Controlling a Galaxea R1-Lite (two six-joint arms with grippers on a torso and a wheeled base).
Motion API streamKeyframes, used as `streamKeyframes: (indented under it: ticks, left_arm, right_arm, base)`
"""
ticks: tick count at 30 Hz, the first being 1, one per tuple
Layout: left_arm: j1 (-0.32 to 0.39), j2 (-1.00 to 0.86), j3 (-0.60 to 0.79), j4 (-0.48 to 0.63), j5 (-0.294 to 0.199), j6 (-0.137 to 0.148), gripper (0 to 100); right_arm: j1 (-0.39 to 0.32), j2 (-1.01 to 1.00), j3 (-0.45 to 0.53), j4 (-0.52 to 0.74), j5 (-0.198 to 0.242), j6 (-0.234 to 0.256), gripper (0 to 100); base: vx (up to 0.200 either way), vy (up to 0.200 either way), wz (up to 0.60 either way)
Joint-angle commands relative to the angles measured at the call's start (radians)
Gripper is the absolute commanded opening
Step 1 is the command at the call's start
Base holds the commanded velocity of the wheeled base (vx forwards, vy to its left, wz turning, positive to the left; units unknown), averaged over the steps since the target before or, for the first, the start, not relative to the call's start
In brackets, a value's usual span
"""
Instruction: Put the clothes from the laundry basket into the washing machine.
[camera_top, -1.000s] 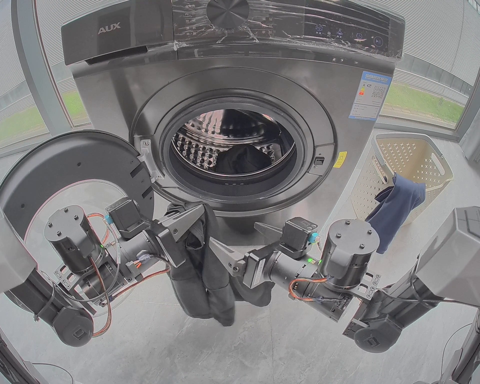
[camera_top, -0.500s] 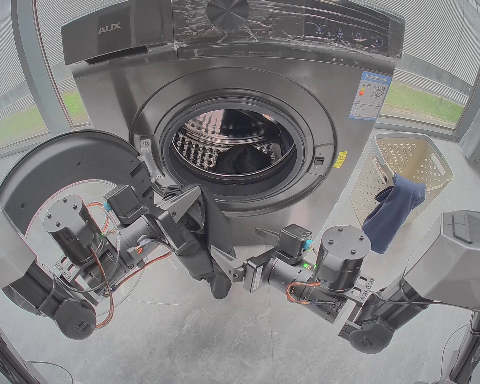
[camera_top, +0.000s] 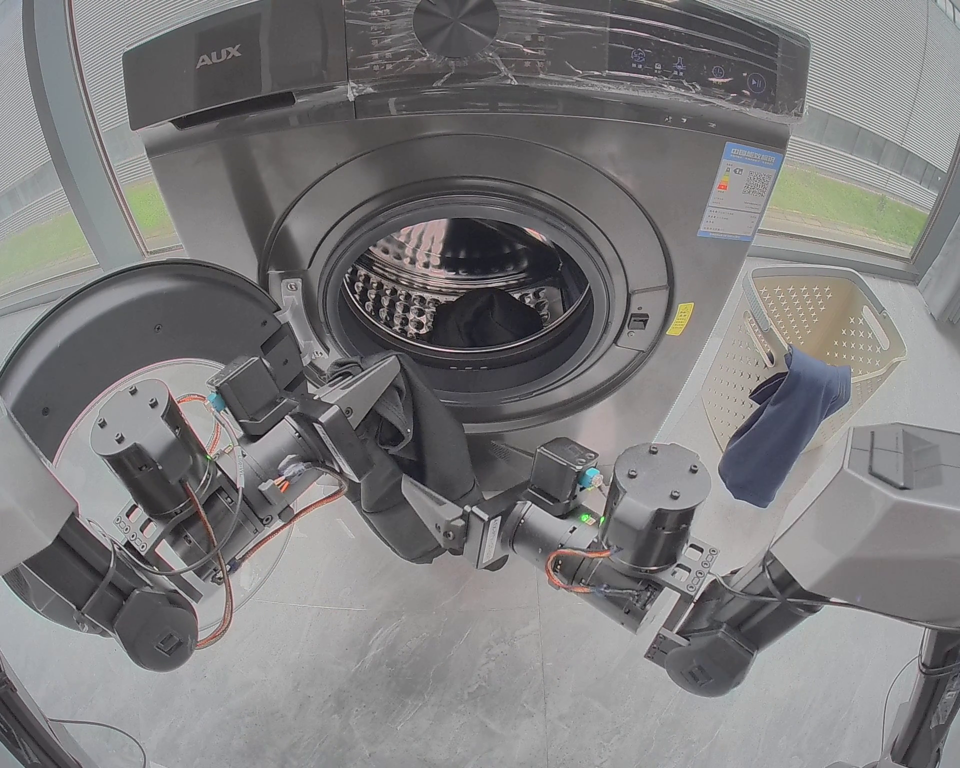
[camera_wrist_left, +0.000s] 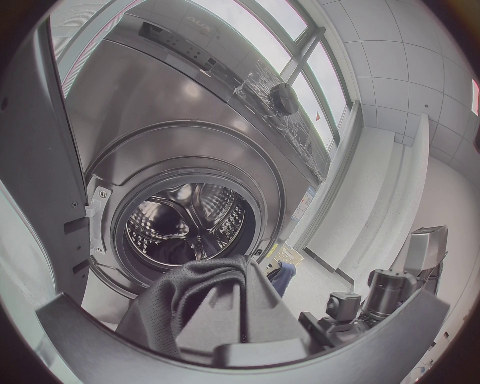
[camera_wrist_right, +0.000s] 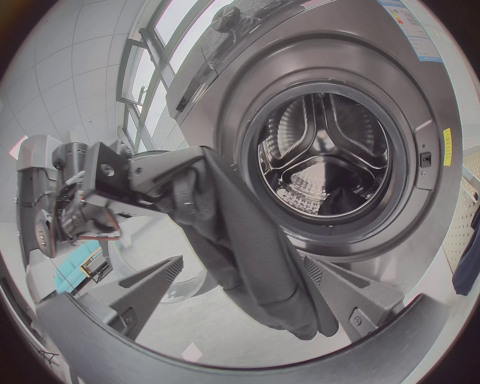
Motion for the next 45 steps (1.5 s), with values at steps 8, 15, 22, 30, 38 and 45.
streamKeyframes:
  ticks: [8, 15, 22, 30, 38, 45]
  left_arm:
    - [-0.003, -0.015, -0.002, -0.001, -0.003, -0.006, 0]
    - [-0.009, -0.016, -0.001, -0.002, -0.003, -0.003, 0]
    - [-0.008, -0.016, -0.001, -0.002, -0.003, -0.004, 0]
    - [0.000, -0.013, -0.004, -0.002, -0.003, -0.004, 0]
    - [0.014, -0.005, -0.018, -0.001, 0.000, -0.001, 0]
    - [0.020, -0.002, -0.025, -0.001, 0.006, -0.001, 0]
  right_arm:
    - [-0.142, 0.134, -0.115, 0.005, -0.003, -0.032, 100]
    - [-0.225, 0.135, -0.136, 0.012, -0.004, -0.034, 100]
    - [-0.218, 0.138, -0.129, 0.003, -0.003, -0.034, 100]
    - [-0.143, 0.120, -0.060, -0.014, -0.003, -0.035, 100]
    - [-0.082, 0.032, 0.072, -0.025, -0.006, -0.031, 100]
    - [-0.060, -0.023, 0.092, -0.021, -0.009, -0.035, 100]
  base:
    - [0.000, 0.000, 0.00]
    - [0.000, 0.000, 0.00]
    - [0.000, 0.000, 0.00]
    - [0.000, 0.000, 0.00]
    - [0.000, 0.000, 0.00]
    - [0.000, 0.000, 0.00]
